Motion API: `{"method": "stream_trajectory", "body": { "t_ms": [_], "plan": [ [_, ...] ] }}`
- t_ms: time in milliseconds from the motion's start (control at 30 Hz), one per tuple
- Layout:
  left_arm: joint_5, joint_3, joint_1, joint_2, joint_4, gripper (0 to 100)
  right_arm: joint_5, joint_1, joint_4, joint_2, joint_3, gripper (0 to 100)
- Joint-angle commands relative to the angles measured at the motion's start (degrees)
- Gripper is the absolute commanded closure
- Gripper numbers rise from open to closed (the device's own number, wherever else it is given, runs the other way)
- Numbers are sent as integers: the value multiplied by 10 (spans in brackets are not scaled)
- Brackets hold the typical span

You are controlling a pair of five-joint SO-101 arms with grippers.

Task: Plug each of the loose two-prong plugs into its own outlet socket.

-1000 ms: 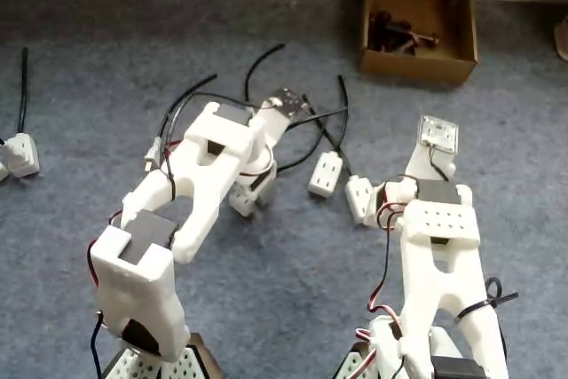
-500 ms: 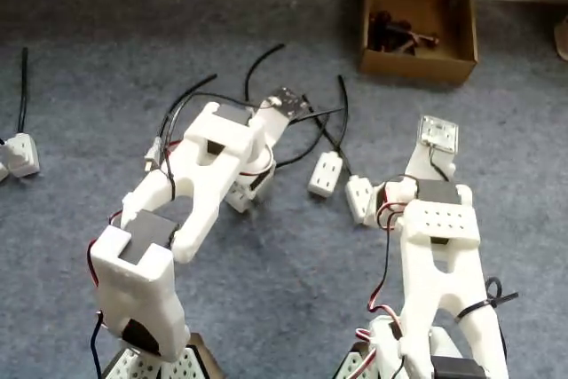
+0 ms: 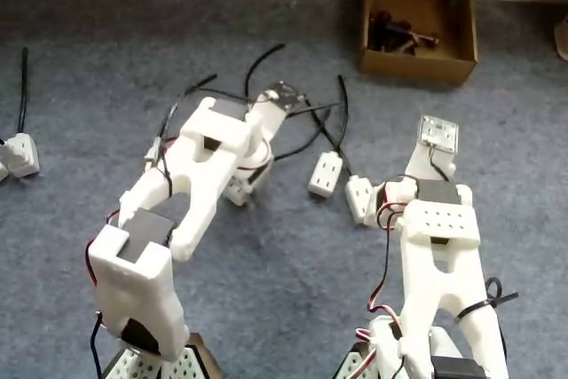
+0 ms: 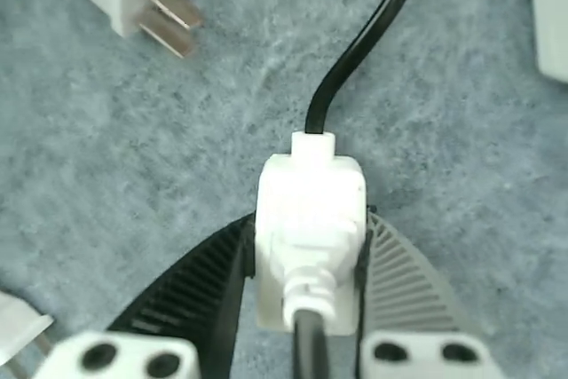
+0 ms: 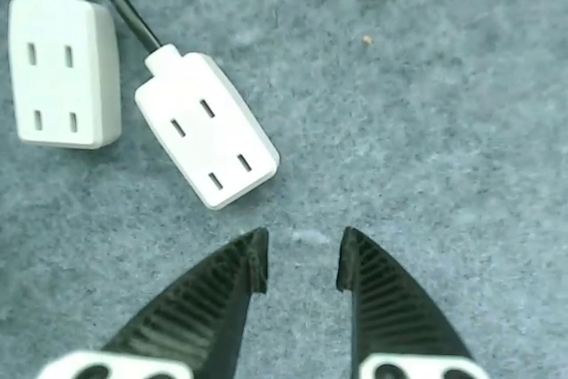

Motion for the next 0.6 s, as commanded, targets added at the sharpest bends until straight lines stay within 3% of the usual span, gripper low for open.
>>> {"method": "stream_trajectory", "body": {
  "t_ms": [0,233,567],
  "plan": [
    [3,-70,-37,-13,39,996,9,9,-9,-20,-3,863],
    [4,-146,-109,-13,82,996,9,9,-9,-19,-3,863],
    [3,-205,-308,-7,76,996,9,7,-9,-18,-3,863]
  ]
}}
